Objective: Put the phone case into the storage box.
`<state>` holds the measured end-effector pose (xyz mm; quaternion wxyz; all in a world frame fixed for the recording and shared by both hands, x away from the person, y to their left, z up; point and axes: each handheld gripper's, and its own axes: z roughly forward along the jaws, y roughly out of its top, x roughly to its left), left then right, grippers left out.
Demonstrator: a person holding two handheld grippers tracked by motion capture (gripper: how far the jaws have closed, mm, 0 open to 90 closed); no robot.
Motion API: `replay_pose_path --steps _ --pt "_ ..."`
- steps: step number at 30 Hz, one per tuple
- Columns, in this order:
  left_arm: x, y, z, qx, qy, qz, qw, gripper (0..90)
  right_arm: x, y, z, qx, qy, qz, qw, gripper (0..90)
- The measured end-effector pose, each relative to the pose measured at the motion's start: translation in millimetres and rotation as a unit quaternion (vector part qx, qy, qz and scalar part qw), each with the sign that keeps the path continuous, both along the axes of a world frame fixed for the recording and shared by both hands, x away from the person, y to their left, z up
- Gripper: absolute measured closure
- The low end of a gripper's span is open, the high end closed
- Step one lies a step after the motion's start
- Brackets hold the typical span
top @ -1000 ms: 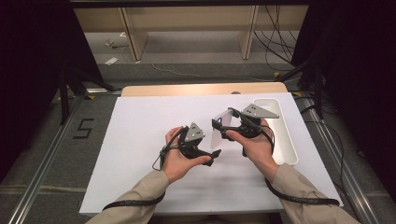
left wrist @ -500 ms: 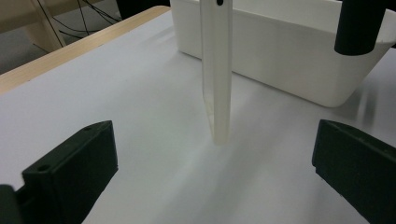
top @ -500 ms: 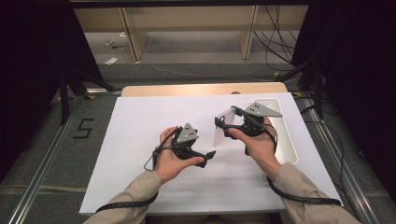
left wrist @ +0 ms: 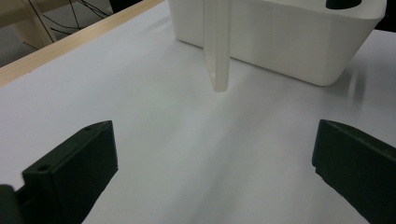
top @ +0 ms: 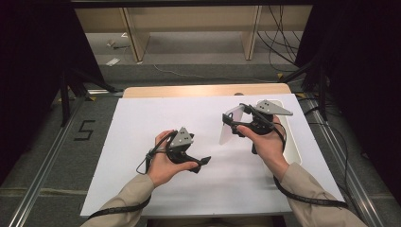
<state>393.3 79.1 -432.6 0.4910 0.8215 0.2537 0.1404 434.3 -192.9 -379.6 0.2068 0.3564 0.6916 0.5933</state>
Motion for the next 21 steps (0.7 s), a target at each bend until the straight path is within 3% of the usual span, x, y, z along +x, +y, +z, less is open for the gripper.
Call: replay_pose_path --steps 21 --pt "0.2 25.2 -3.5 0.008 0.0 0.004 1.0 0.0 2.0 -4.8 1.9 0.002 0.0 -0.009 1.0 17.9"
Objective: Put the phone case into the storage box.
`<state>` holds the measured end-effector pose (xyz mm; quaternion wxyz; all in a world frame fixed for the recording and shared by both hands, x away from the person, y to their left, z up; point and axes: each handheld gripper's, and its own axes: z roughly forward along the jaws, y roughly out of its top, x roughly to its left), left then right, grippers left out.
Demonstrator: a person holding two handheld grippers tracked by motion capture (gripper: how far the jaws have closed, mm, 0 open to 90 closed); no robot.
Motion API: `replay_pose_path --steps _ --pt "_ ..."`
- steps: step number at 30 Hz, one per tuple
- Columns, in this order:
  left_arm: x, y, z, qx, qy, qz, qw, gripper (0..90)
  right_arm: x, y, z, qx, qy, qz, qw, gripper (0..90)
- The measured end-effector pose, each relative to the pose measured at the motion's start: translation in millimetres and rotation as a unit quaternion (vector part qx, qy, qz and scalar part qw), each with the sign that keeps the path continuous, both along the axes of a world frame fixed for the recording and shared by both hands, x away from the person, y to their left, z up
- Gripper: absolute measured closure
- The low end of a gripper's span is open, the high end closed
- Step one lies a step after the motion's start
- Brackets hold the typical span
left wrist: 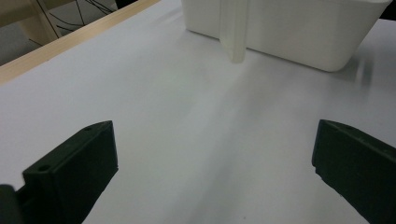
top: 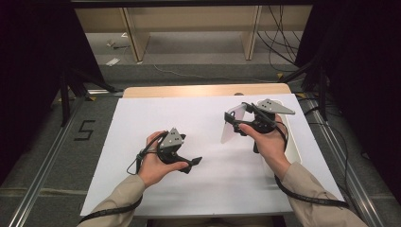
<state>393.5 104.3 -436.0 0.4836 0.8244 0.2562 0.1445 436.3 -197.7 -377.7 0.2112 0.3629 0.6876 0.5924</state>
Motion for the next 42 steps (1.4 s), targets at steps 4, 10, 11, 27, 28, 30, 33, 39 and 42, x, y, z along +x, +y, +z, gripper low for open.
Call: replay_pose_path --steps 4,10,11,27,28,30,33,39,42 --pt "-0.3 5.6 -1.4 0.005 0.002 0.0 1.0 0.4 0.1 -1.0 1.0 0.001 0.0 -0.001 1.0 18.0" --pt "-1.8 13.8 -3.0 0.009 0.002 0.006 0.9999 0.4 1.3 -4.2 2.3 0.003 -0.001 -0.006 1.0 18.0" --pt "-1.8 14.7 -3.0 0.01 0.002 0.006 0.9999 0.4 1.4 -4.8 2.8 0.003 0.0 -0.008 1.0 18.0" --pt "-4.8 32.7 -4.4 0.017 0.006 0.016 0.9997 0.8 3.9 -12.1 6.4 0.005 -0.003 -0.02 0.9998 17.9" --pt "-5.0 33.4 -4.3 0.018 0.007 0.017 0.9997 0.8 4.1 -12.6 6.7 0.005 -0.003 -0.021 0.9998 17.9" --pt "-5.3 34.8 -4.5 0.018 0.006 0.017 0.9997 0.8 4.5 -13.9 7.6 0.007 -0.004 -0.023 0.9997 17.9" --pt "-5.8 36.7 -4.6 0.022 0.008 0.018 0.9996 0.8 5.1 -15.7 8.7 0.009 -0.006 -0.026 0.9996 17.9" --pt "-6.6 39.9 -5.5 0.026 0.01 0.018 0.9995 0.8 6.1 -20.4 11.6 0.01 -0.007 -0.033 0.9994 18.0" --pt "-6.9 41.3 -5.9 0.026 0.011 0.019 0.9994 0.8 6.8 -22.7 13.1 0.011 -0.009 -0.037 0.9992 17.9"
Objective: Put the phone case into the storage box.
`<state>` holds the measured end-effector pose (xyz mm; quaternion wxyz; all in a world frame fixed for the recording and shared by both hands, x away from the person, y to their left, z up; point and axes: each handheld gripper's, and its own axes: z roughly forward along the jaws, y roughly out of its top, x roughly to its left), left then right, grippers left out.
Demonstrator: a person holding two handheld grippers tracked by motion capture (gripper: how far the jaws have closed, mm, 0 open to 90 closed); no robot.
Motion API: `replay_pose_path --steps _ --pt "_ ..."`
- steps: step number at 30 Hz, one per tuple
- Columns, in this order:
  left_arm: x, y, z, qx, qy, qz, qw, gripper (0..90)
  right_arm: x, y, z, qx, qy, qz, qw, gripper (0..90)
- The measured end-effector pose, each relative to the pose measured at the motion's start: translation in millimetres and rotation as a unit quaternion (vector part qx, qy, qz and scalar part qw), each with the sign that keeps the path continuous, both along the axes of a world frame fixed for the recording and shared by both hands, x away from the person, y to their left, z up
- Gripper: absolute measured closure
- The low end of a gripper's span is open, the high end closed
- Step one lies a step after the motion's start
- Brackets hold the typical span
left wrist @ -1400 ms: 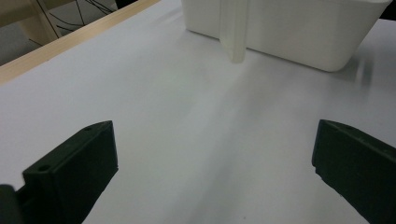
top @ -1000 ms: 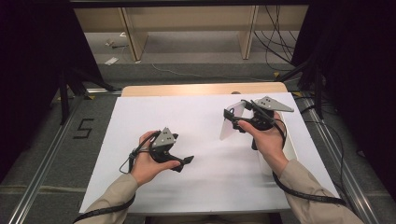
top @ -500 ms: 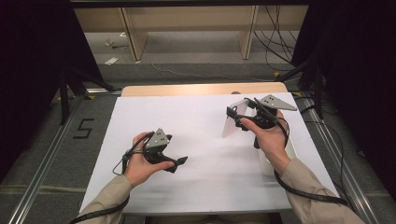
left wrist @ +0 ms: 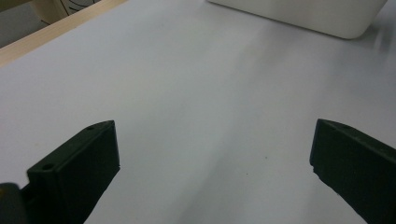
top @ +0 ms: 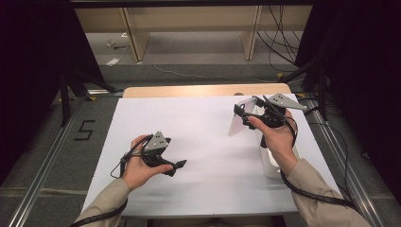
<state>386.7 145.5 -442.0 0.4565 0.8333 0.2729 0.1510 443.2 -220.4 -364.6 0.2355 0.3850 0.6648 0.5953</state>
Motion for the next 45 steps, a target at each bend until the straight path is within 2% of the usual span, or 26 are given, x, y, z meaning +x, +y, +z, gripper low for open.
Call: replay_pose_path --steps 17,45 --pt "-1.7 7.7 -1.6 0.003 0.003 0.009 1.0 0.8 3.3 -13.6 6.3 0.002 -0.007 -0.021 0.9998 18.0" --pt "-1.5 7.4 -3.6 0.003 0.005 0.013 0.9999 0.7 7.9 -37.8 15.5 0.009 -0.019 -0.06 0.998 18.0"
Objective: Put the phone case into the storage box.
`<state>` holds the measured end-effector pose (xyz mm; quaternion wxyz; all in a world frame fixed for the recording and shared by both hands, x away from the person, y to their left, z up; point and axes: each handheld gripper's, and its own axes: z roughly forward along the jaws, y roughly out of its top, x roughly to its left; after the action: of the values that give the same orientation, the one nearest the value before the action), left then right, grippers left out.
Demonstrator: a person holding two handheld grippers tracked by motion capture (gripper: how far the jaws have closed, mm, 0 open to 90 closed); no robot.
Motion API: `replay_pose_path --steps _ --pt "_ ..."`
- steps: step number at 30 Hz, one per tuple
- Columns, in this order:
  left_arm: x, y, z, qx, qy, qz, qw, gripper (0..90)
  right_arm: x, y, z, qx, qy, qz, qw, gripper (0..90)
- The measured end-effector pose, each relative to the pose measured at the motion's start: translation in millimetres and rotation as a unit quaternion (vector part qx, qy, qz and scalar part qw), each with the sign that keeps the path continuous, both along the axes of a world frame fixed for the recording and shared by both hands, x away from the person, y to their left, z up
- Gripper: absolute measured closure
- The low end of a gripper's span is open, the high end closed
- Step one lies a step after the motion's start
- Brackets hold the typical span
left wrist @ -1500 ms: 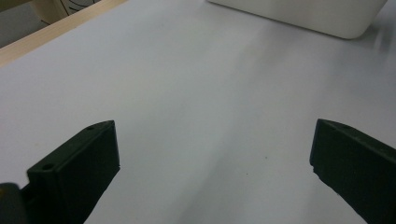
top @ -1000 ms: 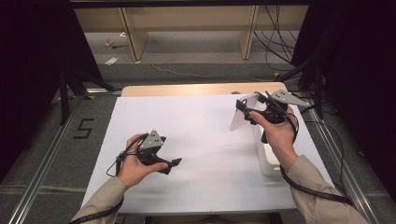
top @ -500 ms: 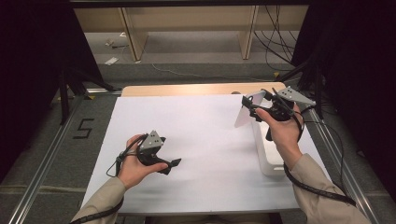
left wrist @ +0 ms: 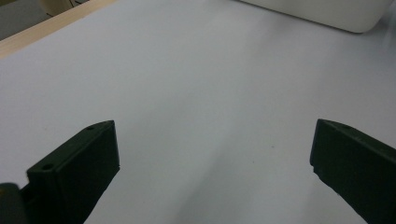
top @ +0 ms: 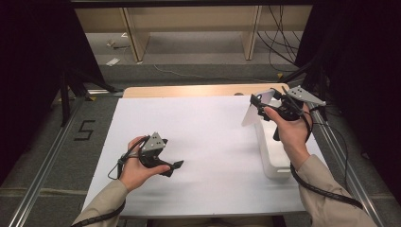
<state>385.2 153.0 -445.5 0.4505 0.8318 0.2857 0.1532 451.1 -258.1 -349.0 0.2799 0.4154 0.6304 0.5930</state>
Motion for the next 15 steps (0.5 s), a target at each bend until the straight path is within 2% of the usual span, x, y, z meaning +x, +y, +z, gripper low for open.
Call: replay_pose_path --steps 15 --pt "-0.2 0.1 -0.2 0.0 0.0 0.001 1.0 0.6 1.5 -7.7 1.8 -0.001 -0.002 -0.013 0.9999 18.0"
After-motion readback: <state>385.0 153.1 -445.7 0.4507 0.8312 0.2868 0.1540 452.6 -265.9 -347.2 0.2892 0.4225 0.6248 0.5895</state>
